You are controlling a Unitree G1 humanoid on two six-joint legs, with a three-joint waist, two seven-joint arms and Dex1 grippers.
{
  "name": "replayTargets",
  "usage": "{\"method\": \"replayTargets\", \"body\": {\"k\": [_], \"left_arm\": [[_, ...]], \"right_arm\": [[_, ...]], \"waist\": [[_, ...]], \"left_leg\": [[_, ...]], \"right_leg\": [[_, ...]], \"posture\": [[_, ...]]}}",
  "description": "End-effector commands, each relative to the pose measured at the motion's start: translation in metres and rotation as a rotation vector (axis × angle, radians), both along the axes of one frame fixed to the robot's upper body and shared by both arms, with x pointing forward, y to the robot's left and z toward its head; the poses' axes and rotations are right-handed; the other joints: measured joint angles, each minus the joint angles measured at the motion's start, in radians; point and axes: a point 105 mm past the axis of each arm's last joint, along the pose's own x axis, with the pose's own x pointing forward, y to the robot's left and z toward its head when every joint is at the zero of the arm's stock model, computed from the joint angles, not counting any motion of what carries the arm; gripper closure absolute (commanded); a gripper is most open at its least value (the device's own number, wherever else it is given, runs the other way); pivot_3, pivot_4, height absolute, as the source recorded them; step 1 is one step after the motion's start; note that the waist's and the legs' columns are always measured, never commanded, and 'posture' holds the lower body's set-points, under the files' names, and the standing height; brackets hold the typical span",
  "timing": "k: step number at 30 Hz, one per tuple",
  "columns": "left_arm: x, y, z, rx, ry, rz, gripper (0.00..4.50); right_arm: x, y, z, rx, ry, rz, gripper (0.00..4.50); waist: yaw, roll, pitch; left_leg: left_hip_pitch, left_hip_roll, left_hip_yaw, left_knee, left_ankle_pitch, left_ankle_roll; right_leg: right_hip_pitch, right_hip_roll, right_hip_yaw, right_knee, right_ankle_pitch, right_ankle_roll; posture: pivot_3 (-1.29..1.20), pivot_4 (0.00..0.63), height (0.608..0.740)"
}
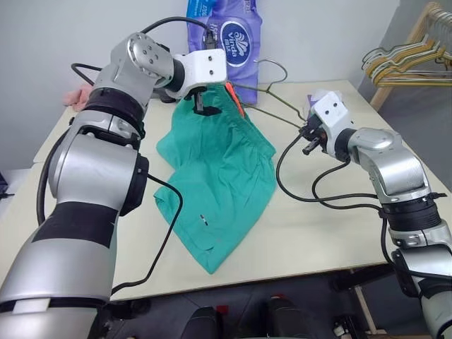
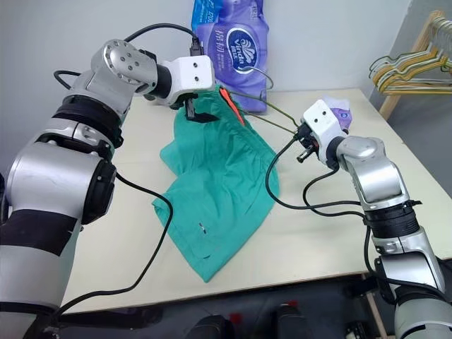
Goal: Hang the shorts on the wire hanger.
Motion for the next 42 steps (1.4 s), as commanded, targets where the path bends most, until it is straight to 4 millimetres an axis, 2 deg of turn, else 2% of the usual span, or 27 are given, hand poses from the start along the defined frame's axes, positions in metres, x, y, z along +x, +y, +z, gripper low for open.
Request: {"method": "replayTargets", "body": {"k": [1, 7, 14, 17, 21, 30, 36, 40, 42], "left_arm": [[0.003, -0.002, -0.002, 0.031, -0.034, 0.008, 0.04], [0.005, -0.008, -0.014, 0.052, -0.018, 0.003, 0.04], [0.007, -0.009, -0.035, 0.116, -0.012, -0.003, 0.04], [0.008, -0.009, -0.043, 0.133, -0.015, -0.008, 0.57], [0.008, -0.009, -0.044, 0.118, -0.02, -0.009, 1.82], [0.008, -0.008, -0.045, 0.096, -0.02, -0.01, 4.49], [0.008, -0.009, -0.051, 0.08, -0.018, -0.012, 4.49], [0.008, -0.009, -0.054, 0.073, -0.012, -0.015, 4.5], [0.009, -0.007, -0.054, 0.074, -0.018, -0.003, 4.5]], "right_arm": [[-0.006, 0.016, 0.04, -0.032, -0.179, 0.053, 4.5], [-0.01, 0.028, 0.053, -0.085, -0.276, 0.088, 4.5], [-0.017, 0.042, 0.072, -0.103, -0.404, 0.125, 4.5], [-0.023, 0.051, 0.082, -0.089, -0.453, 0.155, 4.5], [-0.026, 0.056, 0.09, -0.073, -0.484, 0.164, 4.5], [-0.03, 0.06, 0.09, -0.087, -0.498, 0.182, 4.5], [-0.034, 0.064, 0.083, -0.099, -0.462, 0.219, 4.5], [-0.037, 0.067, 0.077, -0.108, -0.43, 0.254, 3.48], [-0.038, 0.066, 0.075, -0.11, -0.418, 0.262, 2.75]], "waist": [[-0.004, 0.0, 0.0], [-0.008, 0.0, 0.0], [-0.009, 0.0, -0.001], [-0.009, 0.0, -0.001], [-0.009, 0.0, -0.001], [-0.012, 0.0, -0.002], [-0.013, 0.0, -0.002], [-0.013, 0.0, -0.004], [-0.015, 0.001, -0.005]], "left_leg": [[0.0, 0.0, 0.0, 0.001, 0.0, 0.0], [-0.001, 0.0, -0.001, 0.012, 0.0, 0.0], [-0.001, 0.0, -0.001, 0.013, 0.0, 0.0], [-0.001, 0.0, -0.001, 0.013, 0.0, 0.0], [-0.001, 0.0, -0.001, 0.013, 0.0, 0.0], [-0.001, 0.0, -0.001, 0.013, 0.0, 0.0], [-0.001, 0.0, -0.001, 0.013, 0.0, 0.0], [-0.001, 0.0, -0.001, 0.013, 0.0, 0.0], [-0.001, 0.0, -0.001, 0.013, 0.0, 0.0]], "right_leg": [[0.0, 0.0, 0.0, 0.001, 0.0, 0.0], [0.0, 0.001, -0.001, 0.007, 0.001, -0.001], [0.0, 0.001, 0.0, 0.01, 0.001, -0.001], [0.0, 0.0, 0.0, 0.01, 0.001, -0.001], [0.0, 0.0, 0.0, 0.01, 0.001, -0.001], [0.0, 0.0, 0.0, 0.01, 0.001, -0.001], [0.0, 0.0, 0.0, 0.011, 0.001, -0.001], [0.0, 0.0, 0.0, 0.011, 0.001, -0.001], [0.0, 0.0, 0.0, 0.011, 0.001, -0.001]], "posture": [[-0.1, 0.0, 0.74], [-0.11, 0.003, 0.74], [-0.12, 0.005, 0.74], [-0.12, 0.006, 0.74], [-0.12, 0.006, 0.74], [-0.12, 0.008, 0.74], [-0.12, 0.008, 0.74], [-0.12, 0.01, 0.74], [-0.11, 0.01, 0.74]]}}
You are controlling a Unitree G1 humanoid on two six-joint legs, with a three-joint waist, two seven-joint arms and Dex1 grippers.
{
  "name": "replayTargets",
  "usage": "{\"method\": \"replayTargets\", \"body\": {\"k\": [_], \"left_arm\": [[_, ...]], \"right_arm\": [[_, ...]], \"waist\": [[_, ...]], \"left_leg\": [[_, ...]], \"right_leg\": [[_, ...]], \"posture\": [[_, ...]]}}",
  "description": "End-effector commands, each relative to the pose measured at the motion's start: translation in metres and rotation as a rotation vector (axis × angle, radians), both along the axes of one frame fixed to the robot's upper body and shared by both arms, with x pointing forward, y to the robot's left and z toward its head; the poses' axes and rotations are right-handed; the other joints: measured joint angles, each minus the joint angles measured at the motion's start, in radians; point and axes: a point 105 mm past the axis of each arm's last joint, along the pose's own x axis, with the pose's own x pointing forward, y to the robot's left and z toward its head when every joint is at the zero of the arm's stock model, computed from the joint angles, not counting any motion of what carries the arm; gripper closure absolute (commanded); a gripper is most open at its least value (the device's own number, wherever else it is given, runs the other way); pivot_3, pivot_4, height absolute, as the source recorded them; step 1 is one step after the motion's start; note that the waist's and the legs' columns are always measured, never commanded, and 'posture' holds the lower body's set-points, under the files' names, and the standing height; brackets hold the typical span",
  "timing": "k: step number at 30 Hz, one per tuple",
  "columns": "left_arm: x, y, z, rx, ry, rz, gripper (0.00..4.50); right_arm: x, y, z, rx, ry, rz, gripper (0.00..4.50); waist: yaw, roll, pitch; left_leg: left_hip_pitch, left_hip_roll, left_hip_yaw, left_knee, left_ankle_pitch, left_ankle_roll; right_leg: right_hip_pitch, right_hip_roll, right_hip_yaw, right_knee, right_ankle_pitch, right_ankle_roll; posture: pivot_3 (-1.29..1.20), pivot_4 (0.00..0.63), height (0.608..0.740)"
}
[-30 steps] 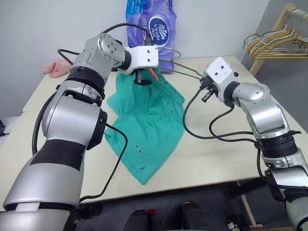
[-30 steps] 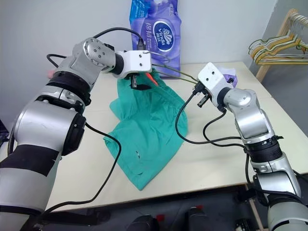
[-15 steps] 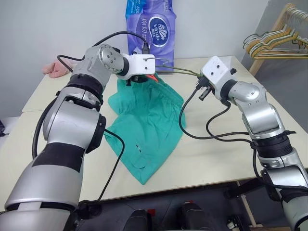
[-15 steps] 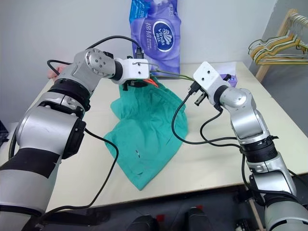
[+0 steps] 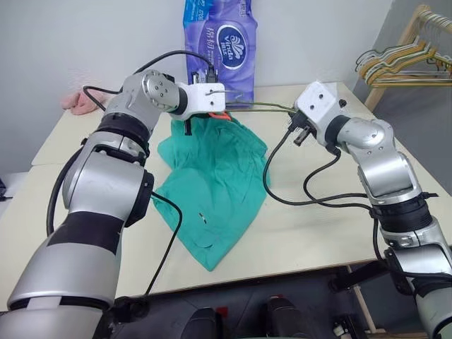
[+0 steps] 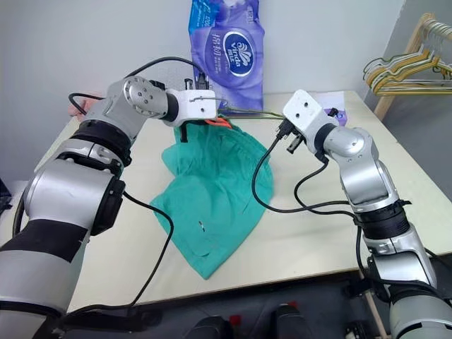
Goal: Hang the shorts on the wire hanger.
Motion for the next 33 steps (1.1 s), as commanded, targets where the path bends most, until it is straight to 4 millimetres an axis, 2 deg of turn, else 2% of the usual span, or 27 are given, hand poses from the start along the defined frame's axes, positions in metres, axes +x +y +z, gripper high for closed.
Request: {"method": "replayTargets", "body": {"k": [1, 4, 5, 6, 8, 11, 13, 15, 18, 20, 24, 27, 33], "left_arm": [[0.001, -0.005, 0.006, 0.01, -0.031, -0.013, 4.5], [0.001, 0.018, -0.004, 0.046, -0.01, 0.036, 4.5], [0.001, 0.021, -0.006, 0.046, -0.003, 0.045, 4.5], [0.001, 0.028, -0.009, 0.046, 0.001, 0.06, 4.5], [0.0, 0.041, -0.014, 0.053, 0.011, 0.087, 4.5], [-0.002, 0.051, -0.017, 0.05, 0.021, 0.11, 4.5], [-0.003, 0.057, -0.013, -0.013, 0.032, 0.129, 4.5], [-0.004, 0.057, -0.005, -0.142, 0.045, 0.134, 4.5], [-0.008, 0.05, 0.007, -0.366, 0.095, 0.104, 4.5], [-0.01, 0.047, 0.01, -0.445, 0.124, 0.082, 4.5], [-0.019, 0.048, 0.009, -0.649, 0.249, 0.046, 4.5], [-0.028, 0.053, 0.0, -0.752, 0.353, 0.023, 4.5], [-0.043, 0.064, -0.018, -0.802, 0.451, 0.014, 4.5]], "right_arm": [[-0.021, 0.012, 0.03, 0.016, -0.097, 0.093, 2.47], [-0.034, -0.009, 0.031, 0.028, -0.059, 0.072, 1.42], [-0.037, -0.012, 0.032, 0.032, -0.052, 0.069, 1.19], [-0.043, -0.015, 0.032, 0.062, -0.014, 0.072, 0.64], [-0.052, -0.02, 0.033, 0.161, 0.066, 0.065, 0.13], [-0.061, -0.02, 0.038, 0.313, 0.17, 0.069, 0.06], [-0.066, -0.019, 0.033, 0.465, 0.295, 0.091, 0.06], [-0.066, -0.022, 0.009, 0.52, 0.421, 0.085, 0.06], [-0.06, -0.024, -0.047, 0.518, 0.593, 0.059, 0.06], [-0.057, -0.022, -0.069, 0.521, 0.654, 0.07, 0.06], [-0.025, -0.021, -0.114, 0.589, 0.739, 0.012, 0.06], [0.0, -0.016, -0.126, 0.605, 0.74, 0.002, 0.06], [0.029, 0.009, -0.122, 0.662, 0.736, 0.045, 0.06]], "waist": [[0.0, -0.002, -0.001], [0.0, -0.002, -0.005], [-0.001, -0.002, -0.007], [-0.001, -0.002, -0.007], [-0.002, -0.001, -0.009], [-0.004, -0.003, -0.012], [-0.007, -0.004, -0.014], [-0.008, -0.007, -0.019], [-0.007, -0.015, -0.037], [-0.009, -0.014, -0.039], [-0.023, -0.011, -0.048], [-0.039, -0.01, -0.052], [-0.055, -0.01, -0.053]], "left_leg": [[0.0, 0.0, -0.001, 0.0, 0.0, 0.0], [-0.001, -0.001, -0.001, 0.0, 0.0, 0.0], [0.0, -0.001, 0.0, 0.0, 0.0, 0.0], [0.0, -0.001, 0.0, 0.0, 0.0, 0.0], [0.0, 0.0, -0.001, 0.0, 0.0, 0.0], [0.0, 0.001, -0.001, 0.0, 0.0, 0.0], [0.0, 0.001, -0.001, 0.001, 0.0, 0.0], [-0.001, 0.001, -0.002, 0.0, 0.0, 0.0], [-0.001, 0.001, -0.004, 0.0, 0.0, 0.0], [0.0, 0.0, -0.005, 0.0, -0.001, 0.001], [0.001, -0.001, -0.003, 0.0, -0.001, 0.001], [0.002, 0.001, -0.003, -0.001, 0.0, 0.0], [0.001, 0.002, -0.007, -0.002, 0.001, -0.002]], "right_leg": [[0.0, 0.0, -0.001, 0.0, 0.0, 0.0], [0.0, 0.0, -0.001, 0.0, 0.0, 0.0], [0.0, 0.0, 0.0, 0.0, 0.0, 0.0], [0.0, 0.0, 0.0, 0.0, 0.0, 0.0], [0.0, 0.0, -0.001, 0.0, 0.0, 0.0], [0.0, 0.0, -0.001, 0.002, 0.0, 0.0], [0.0, -0.001, -0.001, 0.004, 0.0, 0.0], [0.0, -0.001, -0.001, 0.004, 0.0, 0.0], [0.001, -0.002, -0.002, 0.003, 0.0, 0.0], [0.003, -0.002, -0.002, 0.0, 0.0, 0.0], [0.003, -0.001, -0.002, 0.0, 0.0, 0.0], [0.003, -0.001, -0.002, 0.002, 0.0, 0.0], [0.002, -0.001, 0.0, 0.003, -0.001, -0.001]], "posture": [[-0.11, 0.01, 0.74], [-0.12, 0.009, 0.74], [-0.12, 0.012, 0.74], [-0.12, 0.016, 0.74], [-0.13, 0.016, 0.74], [-0.14, 0.013, 0.74], [-0.14, 0.013, 0.74], [-0.14, 0.01, 0.74], [-0.13, 0.005, 0.74], [-0.13, 0.001, 0.74], [-0.1, 0.0, 0.74], [-0.08, 0.0, 0.74], [-0.03, 0.001, 0.74]]}}
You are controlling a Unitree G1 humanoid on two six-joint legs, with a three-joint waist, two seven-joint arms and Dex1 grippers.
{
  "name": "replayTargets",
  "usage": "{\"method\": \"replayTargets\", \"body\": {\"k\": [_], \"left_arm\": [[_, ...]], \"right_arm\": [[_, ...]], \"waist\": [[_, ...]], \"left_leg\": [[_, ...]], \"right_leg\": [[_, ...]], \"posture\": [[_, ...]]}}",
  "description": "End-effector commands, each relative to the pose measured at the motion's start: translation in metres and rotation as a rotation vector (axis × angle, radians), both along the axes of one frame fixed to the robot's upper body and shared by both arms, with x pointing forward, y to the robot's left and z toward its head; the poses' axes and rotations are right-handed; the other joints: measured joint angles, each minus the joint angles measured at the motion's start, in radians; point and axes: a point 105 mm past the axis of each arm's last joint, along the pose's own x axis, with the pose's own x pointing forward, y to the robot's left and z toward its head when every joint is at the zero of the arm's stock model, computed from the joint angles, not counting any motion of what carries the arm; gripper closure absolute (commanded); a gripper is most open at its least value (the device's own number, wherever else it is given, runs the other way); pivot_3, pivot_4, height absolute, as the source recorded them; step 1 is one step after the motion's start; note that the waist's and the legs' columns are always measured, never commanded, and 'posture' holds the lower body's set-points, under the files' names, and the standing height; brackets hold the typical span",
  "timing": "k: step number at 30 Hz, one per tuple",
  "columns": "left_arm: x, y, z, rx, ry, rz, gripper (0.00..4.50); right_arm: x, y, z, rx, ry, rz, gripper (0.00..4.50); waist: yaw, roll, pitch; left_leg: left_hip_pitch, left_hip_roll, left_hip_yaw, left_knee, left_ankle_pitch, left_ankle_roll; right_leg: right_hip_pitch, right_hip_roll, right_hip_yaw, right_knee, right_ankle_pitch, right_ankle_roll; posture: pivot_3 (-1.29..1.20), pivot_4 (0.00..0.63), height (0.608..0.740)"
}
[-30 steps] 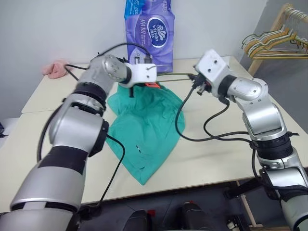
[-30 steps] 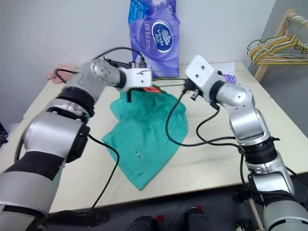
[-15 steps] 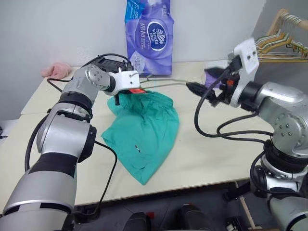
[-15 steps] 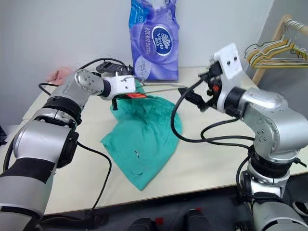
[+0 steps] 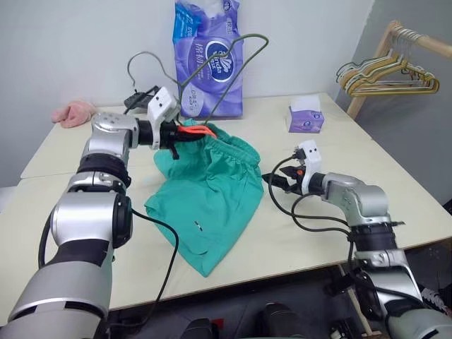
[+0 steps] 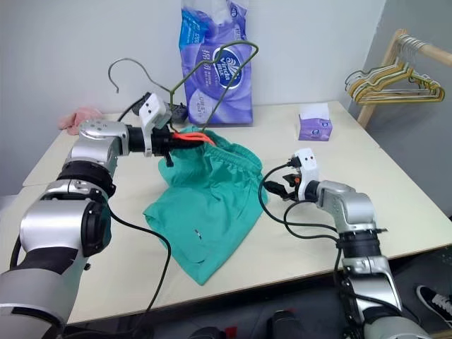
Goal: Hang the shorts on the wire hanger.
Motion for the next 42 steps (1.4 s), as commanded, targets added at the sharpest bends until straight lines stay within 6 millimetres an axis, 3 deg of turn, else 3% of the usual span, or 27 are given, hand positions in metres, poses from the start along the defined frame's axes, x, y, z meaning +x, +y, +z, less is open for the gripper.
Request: {"method": "replayTargets", "body": {"k": [1, 7, 12, 17, 20, 31, 37, 42], "left_arm": [[-0.005, 0.005, 0.02, -0.029, -0.06, -0.012, 4.5], [-0.012, 0.016, 0.021, -0.028, -0.052, 0.019, 4.5], [-0.013, 0.016, 0.025, -0.024, -0.059, 0.024, 4.5], [-0.014, 0.016, 0.025, -0.018, -0.057, 0.025, 4.5], [-0.015, 0.016, 0.021, -0.009, -0.048, 0.024, 4.5], [-0.015, 0.013, 0.015, 0.003, -0.034, 0.014, 4.5], [-0.018, 0.014, 0.006, 0.053, -0.013, -0.007, 4.5], [-0.031, 0.033, -0.017, 0.208, 0.044, -0.067, 4.5]], "right_arm": [[0.014, 0.011, 0.015, 0.018, -0.076, 0.005, 0.06], [0.02, 0.044, 0.017, 0.079, -0.059, 0.098, 0.06], [0.024, 0.051, 0.002, 0.005, -0.057, 0.114, 0.06], [0.028, 0.053, 0.01, 0.03, -0.085, 0.123, 0.06], [0.026, 0.048, 0.014, 0.04, -0.103, 0.13, 0.66], [0.001, 0.035, 0.019, 0.023, -0.134, 0.212, 4.47], [0.001, 0.024, 0.025, -0.056, -0.18, 0.208, 4.47], [-0.005, 0.0, 0.038, -0.211, -0.281, 0.232, 4.47]], "waist": [[0.001, 0.0, 0.0], [0.01, 0.0, -0.001], [0.021, 0.0, -0.001], [0.022, 0.001, -0.001], [0.022, 0.001, -0.001], [0.025, 0.001, -0.001], [0.026, 0.001, -0.001], [0.033, 0.001, -0.001]], "left_leg": [[0.0, 0.0, -0.001, 0.0, 0.0, -0.001], [0.0, -0.001, -0.002, 0.0, 0.0, -0.002], [0.0, -0.003, -0.002, 0.001, 0.001, -0.003], [0.0, -0.003, -0.002, 0.001, 0.001, -0.003], [0.0, -0.003, -0.002, 0.001, 0.001, -0.004], [0.0, -0.003, -0.002, 0.001, -0.001, -0.001], [0.0, -0.003, -0.002, 0.001, -0.001, 0.0], [0.0, -0.003, -0.001, 0.001, -0.001, 0.0]], "right_leg": [[0.0, 0.0, -0.001, 0.0, 0.0, 0.0], [0.0, -0.001, 0.0, 0.0, 0.0, 0.0], [0.001, -0.003, 0.0, 0.001, 0.0, 0.0], [0.001, -0.003, 0.0, 0.001, 0.0, 0.0], [0.001, -0.003, 0.0, 0.001, 0.0, 0.0], [0.001, -0.003, 0.0, 0.001, 0.0, 0.0], [0.001, -0.003, 0.0, 0.0, 0.0, 0.0], [0.001, -0.003, 0.0, 0.0, 0.0, 0.0]], "posture": [[-0.03, 0.001, 0.74], [0.0, 0.0, 0.74], [0.01, 0.0, 0.74], [0.01, 0.0, 0.74], [0.0, 0.0, 0.74], [-0.03, 0.009, 0.74], [-0.03, 0.013, 0.74], [-0.03, 0.021, 0.74]]}}
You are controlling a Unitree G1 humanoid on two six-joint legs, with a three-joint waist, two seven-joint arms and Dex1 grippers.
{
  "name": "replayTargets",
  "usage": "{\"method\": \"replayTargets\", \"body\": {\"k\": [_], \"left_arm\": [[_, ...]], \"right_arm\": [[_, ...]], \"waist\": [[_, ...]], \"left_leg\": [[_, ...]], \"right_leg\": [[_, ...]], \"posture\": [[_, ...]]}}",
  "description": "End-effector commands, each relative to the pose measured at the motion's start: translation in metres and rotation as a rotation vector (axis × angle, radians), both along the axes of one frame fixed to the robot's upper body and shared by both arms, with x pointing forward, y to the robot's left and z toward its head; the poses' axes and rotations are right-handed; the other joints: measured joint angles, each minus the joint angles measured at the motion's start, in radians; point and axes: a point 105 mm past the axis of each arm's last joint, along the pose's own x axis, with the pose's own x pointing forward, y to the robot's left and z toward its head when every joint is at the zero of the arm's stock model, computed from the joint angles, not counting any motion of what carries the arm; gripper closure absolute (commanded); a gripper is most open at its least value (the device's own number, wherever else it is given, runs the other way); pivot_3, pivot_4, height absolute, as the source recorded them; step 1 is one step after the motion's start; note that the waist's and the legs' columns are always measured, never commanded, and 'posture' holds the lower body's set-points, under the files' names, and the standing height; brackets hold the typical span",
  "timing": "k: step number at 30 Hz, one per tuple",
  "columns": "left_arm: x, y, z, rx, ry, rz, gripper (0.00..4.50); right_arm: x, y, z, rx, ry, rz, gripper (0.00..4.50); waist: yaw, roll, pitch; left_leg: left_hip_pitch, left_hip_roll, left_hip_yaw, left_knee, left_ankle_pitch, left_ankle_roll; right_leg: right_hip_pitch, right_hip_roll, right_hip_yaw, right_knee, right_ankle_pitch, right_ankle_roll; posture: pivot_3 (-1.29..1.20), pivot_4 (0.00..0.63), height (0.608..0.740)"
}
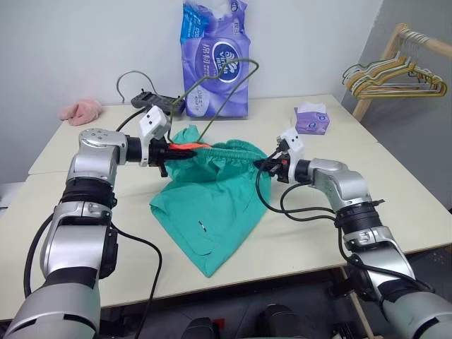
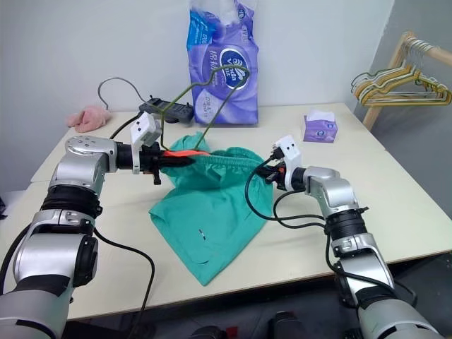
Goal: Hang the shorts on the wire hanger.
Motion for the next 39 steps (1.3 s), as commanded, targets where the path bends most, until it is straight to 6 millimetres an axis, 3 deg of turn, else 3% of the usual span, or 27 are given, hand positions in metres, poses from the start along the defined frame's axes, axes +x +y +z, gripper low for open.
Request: {"method": "replayTargets", "body": {"k": [1, 6, 16, 22, 27, 39], "left_arm": [[-0.012, 0.022, -0.007, 0.117, 0.028, -0.044, 4.5], [-0.022, 0.046, -0.022, 0.298, 0.069, -0.084, 4.5], [-0.006, 0.04, -0.02, 0.443, -0.028, -0.119, 4.5], [-0.007, 0.033, -0.019, 0.459, -0.04, -0.173, 4.5], [-0.004, 0.02, -0.006, 0.37, -0.078, -0.196, 4.5], [-0.01, 0.051, -0.026, 0.586, -0.037, -0.169, 4.5]], "right_arm": [[-0.001, -0.022, 0.027, -0.101, -0.145, 0.006, 4.47], [-0.011, -0.049, 0.042, -0.218, -0.202, 0.034, 4.47], [-0.032, -0.053, 0.041, -0.276, -0.151, 0.087, 4.47], [-0.032, -0.05, 0.039, -0.235, -0.074, 0.052, 4.47], [-0.021, -0.066, 0.029, -0.205, 0.058, -0.024, 4.47], [-0.015, -0.064, 0.039, -0.21, 0.043, -0.012, 4.47]], "waist": [[0.001, 0.0, 0.0], [0.004, 0.0, 0.0], [0.008, 0.0, 0.0], [0.007, 0.0, 0.0], [0.009, 0.0, 0.0], [0.009, 0.0, 0.0]], "left_leg": [[0.0, 0.0, 0.0, 0.0, 0.0, 0.0], [0.0, 0.0, 0.0, 0.0, 0.0, 0.001], [0.0, 0.0, 0.001, 0.001, -0.001, 0.001], [0.0, 0.0, 0.001, 0.001, -0.001, 0.002], [0.0, 0.0, 0.001, 0.001, -0.001, 0.002], [0.0, 0.001, 0.002, 0.001, -0.001, 0.002]], "right_leg": [[0.0, 0.0, 0.0, 0.0, 0.0, 0.0], [0.0, 0.0, 0.0, -0.004, 0.0, 0.0], [0.001, 0.0, -0.001, -0.005, 0.0, 0.0], [0.001, 0.001, -0.001, -0.005, 0.0, 0.0], [0.001, 0.0, -0.001, -0.005, 0.0, 0.0], [0.001, 0.002, -0.001, -0.005, 0.0, 0.0]], "posture": [[-0.03, 0.021, 0.74], [-0.04, 0.024, 0.74], [-0.08, 0.028, 0.74], [-0.08, 0.028, 0.74], [-0.07, 0.025, 0.74], [-0.05, 0.019, 0.74]]}}
